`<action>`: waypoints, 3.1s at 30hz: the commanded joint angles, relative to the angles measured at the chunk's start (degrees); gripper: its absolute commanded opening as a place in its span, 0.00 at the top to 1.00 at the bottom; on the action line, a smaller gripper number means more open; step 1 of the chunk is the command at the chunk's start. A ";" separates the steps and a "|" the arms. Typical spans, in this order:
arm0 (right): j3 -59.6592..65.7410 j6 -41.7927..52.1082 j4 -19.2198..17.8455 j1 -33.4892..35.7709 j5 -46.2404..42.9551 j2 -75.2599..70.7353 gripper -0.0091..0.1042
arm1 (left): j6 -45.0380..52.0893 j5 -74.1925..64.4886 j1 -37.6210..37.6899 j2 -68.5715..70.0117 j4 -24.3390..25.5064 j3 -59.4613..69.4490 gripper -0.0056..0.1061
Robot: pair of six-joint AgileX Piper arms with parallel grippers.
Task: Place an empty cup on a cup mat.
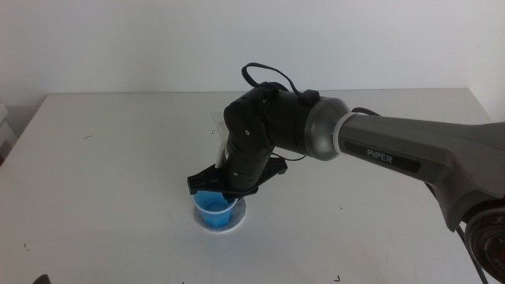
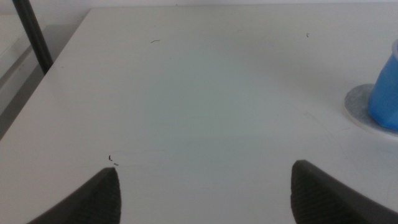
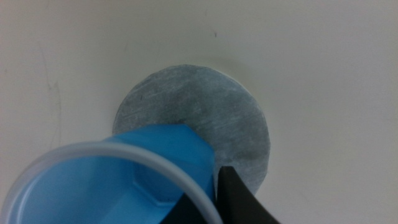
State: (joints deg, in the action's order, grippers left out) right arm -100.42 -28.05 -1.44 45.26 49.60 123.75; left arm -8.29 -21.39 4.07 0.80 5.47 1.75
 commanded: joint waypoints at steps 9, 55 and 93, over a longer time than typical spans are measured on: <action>-1.84 2.87 -1.38 0.03 -1.16 -3.07 0.80 | -0.21 3.81 -0.06 0.69 0.06 -0.34 0.01; 31.43 0.05 -13.72 -26.85 -7.21 -60.04 0.32 | -0.21 3.81 -0.06 0.69 0.06 -0.34 0.01; 93.26 19.91 -9.67 -39.39 -42.82 -117.47 0.29 | -0.21 3.81 -0.06 0.69 0.06 -0.34 0.01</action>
State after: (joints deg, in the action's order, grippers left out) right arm -6.83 -8.98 -9.91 6.37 11.59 6.05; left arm -8.29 -21.39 4.07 0.80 5.47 1.75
